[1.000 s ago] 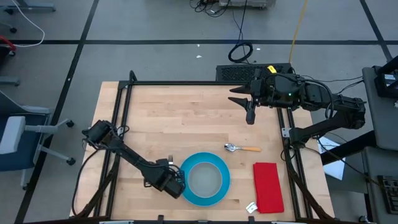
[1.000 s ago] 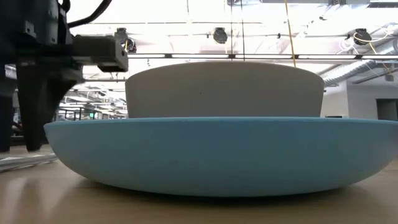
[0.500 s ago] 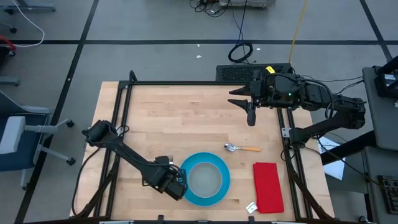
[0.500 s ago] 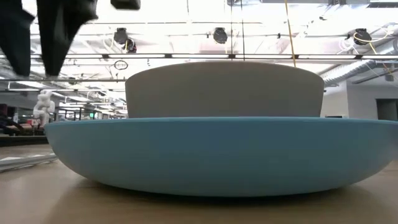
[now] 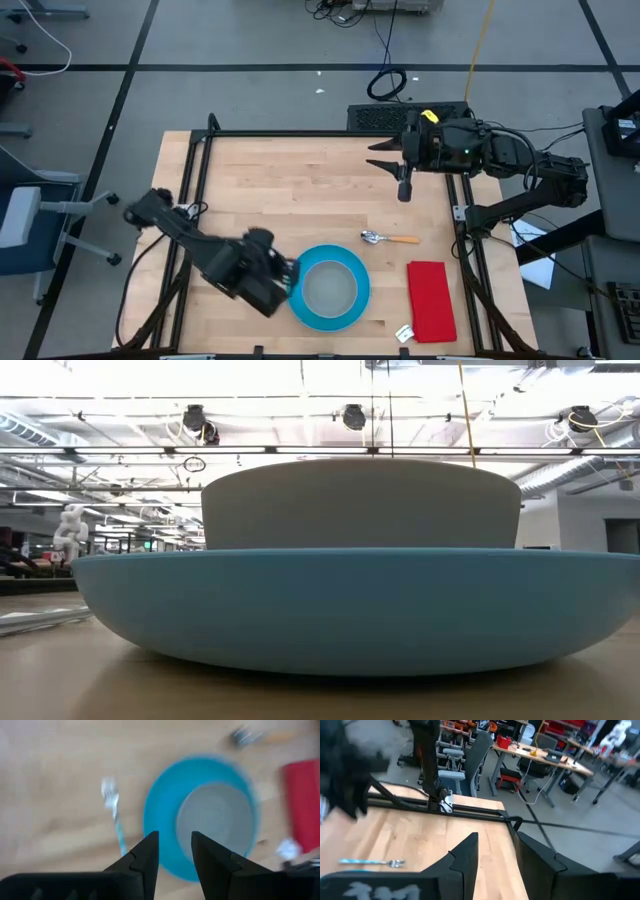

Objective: Pick and place plate/cup/fork/spoon on tray
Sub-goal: Put the yellow spoon into the gray bowl

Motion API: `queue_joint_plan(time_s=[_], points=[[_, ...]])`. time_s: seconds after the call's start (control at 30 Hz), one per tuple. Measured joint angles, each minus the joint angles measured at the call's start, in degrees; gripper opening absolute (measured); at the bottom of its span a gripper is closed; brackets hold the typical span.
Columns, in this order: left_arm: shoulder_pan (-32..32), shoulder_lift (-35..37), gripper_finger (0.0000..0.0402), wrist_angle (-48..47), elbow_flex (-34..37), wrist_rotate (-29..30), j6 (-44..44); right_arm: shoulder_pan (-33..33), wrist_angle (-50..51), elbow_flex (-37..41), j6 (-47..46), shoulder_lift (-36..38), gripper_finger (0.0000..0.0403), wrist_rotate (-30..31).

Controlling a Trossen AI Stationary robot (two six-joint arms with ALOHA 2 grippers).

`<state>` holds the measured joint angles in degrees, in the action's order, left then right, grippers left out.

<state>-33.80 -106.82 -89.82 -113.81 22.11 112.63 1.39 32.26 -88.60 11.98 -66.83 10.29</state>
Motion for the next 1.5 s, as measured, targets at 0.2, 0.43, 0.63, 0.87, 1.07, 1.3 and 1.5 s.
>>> queue_joint_plan(time_s=[0.2,0.43,0.63,0.87,1.07,1.3,1.5], points=[[0.9,6.8,0.0122,-0.2,0.4,14.3,-18.8,0.0,-0.3,0.0,6.4,0.0,0.0120,0.1],[2.1,12.4,0.0122,-0.2,0.4,19.4,-38.6,0.0,-0.1,0.0,11.0,0.0,0.0120,0.4],[2.7,13.6,0.0122,-0.2,0.4,19.9,-48.8,0.0,5.2,0.0,9.7,0.0,0.0120,0.4],[2.8,13.6,0.0122,-0.2,0.5,19.1,-55.4,0.0,22.0,0.0,2.9,0.0,0.0120,4.9],[2.8,13.6,0.0122,-0.2,0.5,19.8,-63.1,0.0,34.5,0.0,-8.8,-1.4,0.0120,4.0],[3.1,13.6,0.0122,-0.2,0.5,21.6,-68.0,-1.5,35.5,7.9,-20.4,-2.3,0.0120,-3.1],[4.4,13.6,0.0122,-0.2,0.5,23.0,-71.8,-5.8,32.4,23.7,-27.4,-2.3,0.0120,-6.4]])
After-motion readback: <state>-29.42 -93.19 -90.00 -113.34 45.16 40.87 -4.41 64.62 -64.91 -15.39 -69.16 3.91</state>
